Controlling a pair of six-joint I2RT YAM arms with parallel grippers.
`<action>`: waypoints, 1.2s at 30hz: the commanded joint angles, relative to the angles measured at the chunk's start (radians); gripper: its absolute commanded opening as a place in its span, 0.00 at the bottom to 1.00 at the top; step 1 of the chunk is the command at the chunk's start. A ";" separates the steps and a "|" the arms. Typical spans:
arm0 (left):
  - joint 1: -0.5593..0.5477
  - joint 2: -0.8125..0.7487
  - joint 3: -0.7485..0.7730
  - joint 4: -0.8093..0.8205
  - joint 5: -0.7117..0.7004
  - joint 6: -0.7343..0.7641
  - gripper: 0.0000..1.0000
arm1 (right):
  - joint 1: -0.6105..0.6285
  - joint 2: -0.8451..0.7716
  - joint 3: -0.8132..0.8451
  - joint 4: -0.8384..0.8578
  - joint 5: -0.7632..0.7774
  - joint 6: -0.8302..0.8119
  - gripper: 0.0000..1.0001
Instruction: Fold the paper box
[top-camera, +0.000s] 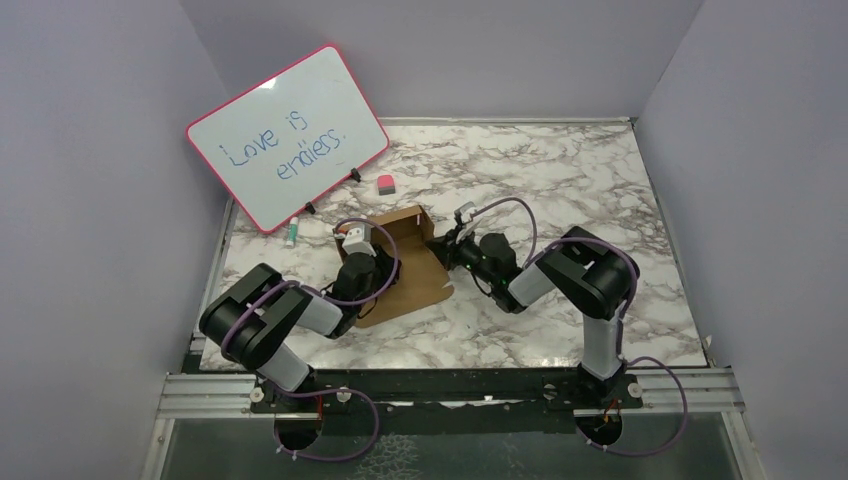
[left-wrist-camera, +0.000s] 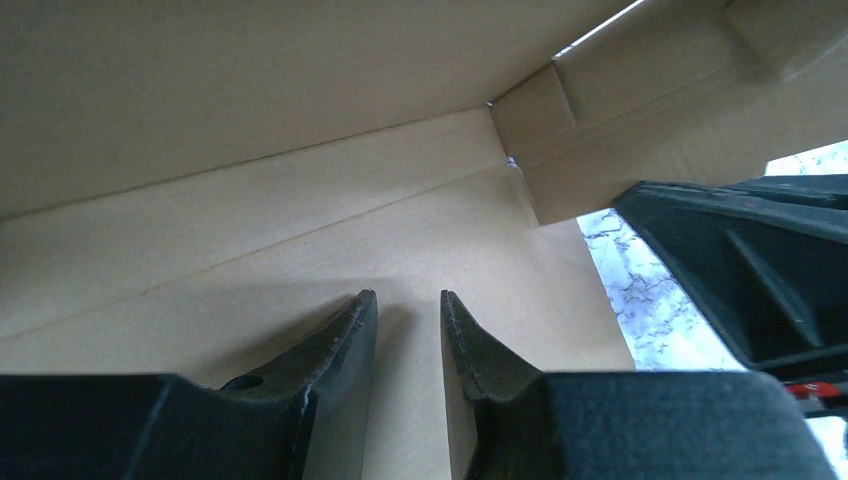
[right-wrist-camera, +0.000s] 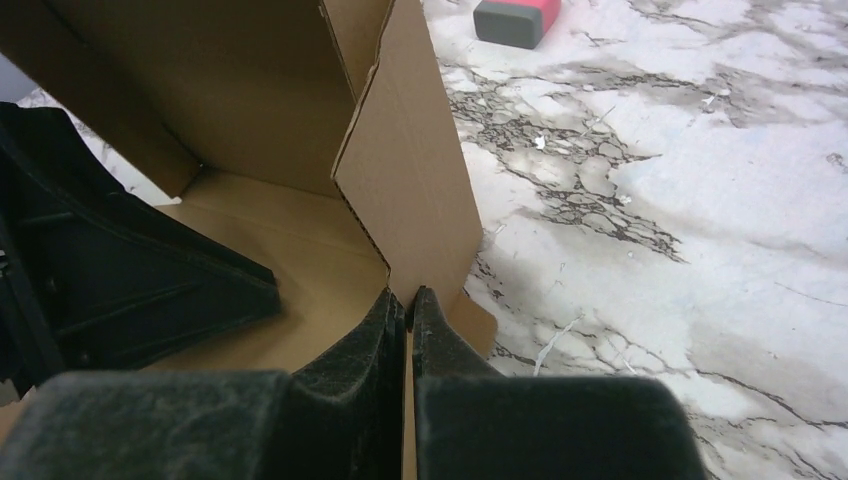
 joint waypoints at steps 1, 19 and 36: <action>-0.022 0.066 -0.016 -0.055 0.127 -0.042 0.31 | 0.040 0.063 -0.014 0.096 -0.056 0.077 0.07; -0.029 0.046 -0.003 -0.017 0.163 -0.029 0.31 | 0.081 0.067 0.067 -0.058 0.088 -0.101 0.16; -0.035 -0.301 -0.008 -0.111 0.307 -0.042 0.43 | 0.082 0.133 0.066 0.004 0.140 -0.117 0.13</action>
